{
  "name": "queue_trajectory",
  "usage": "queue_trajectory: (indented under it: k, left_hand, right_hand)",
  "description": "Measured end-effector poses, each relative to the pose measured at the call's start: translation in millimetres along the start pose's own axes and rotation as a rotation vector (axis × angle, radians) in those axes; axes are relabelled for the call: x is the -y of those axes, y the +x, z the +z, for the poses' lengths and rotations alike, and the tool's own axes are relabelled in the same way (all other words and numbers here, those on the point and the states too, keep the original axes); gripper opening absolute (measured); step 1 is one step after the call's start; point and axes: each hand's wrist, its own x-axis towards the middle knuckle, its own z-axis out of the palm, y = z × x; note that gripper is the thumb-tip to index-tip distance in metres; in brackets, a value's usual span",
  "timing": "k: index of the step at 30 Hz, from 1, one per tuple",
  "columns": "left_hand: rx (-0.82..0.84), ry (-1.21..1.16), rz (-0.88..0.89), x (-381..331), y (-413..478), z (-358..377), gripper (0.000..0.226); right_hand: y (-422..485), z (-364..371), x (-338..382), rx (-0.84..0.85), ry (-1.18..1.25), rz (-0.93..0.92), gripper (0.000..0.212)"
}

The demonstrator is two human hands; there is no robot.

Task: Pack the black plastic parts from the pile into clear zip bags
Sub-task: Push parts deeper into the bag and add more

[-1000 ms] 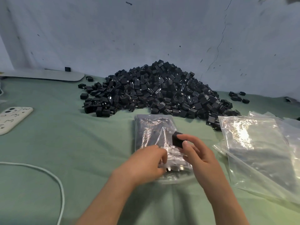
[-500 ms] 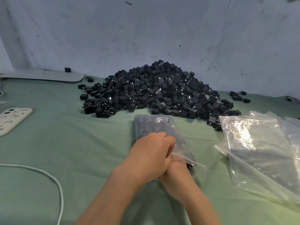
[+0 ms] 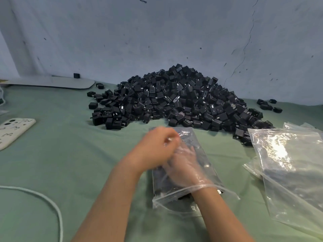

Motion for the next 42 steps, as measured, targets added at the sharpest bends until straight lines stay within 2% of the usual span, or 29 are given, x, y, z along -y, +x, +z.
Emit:
queue_trajectory:
  k: [2, 3, 6, 13, 23, 32, 42]
  left_hand:
    - [-0.286, -0.084, -0.151, 29.0, 28.7, 2.8, 0.030]
    - [-0.330, -0.093, -0.232, 42.0, 38.0, 7.6, 0.035]
    - [-0.284, -0.129, -0.373, 69.7, 49.0, 28.4, 0.043]
    - [-0.227, -0.168, -0.343, 89.6, 49.9, 42.1, 0.061]
    - [-0.249, -0.303, -0.308, 90.2, 50.1, 41.5, 0.063]
    - [-0.264, -0.292, -0.298, 88.3, 48.9, 40.3, 0.060]
    - [-0.265, -0.292, -0.299, 87.8, 49.1, 40.6, 0.061]
  right_hand:
    - [1.4, -0.1, 1.2, 0.023, 0.052, -0.004, 0.034]
    - [1.1, 0.9, 1.1, 0.030, 0.042, -0.002, 0.031]
    - [3.6, 0.9, 1.0, 0.032, 0.057, -0.012, 0.031]
    - [16.5, 7.8, -0.3, 0.055, 0.055, -0.018, 0.041]
    - [10.8, 3.6, -1.1, -0.031, 0.055, -0.029, 0.030]
    - [15.2, 4.8, 1.2, 0.089, 0.043, 0.020, 0.043]
    - [14.3, 2.4, 2.4, 0.078, 0.001, -0.013, 0.041]
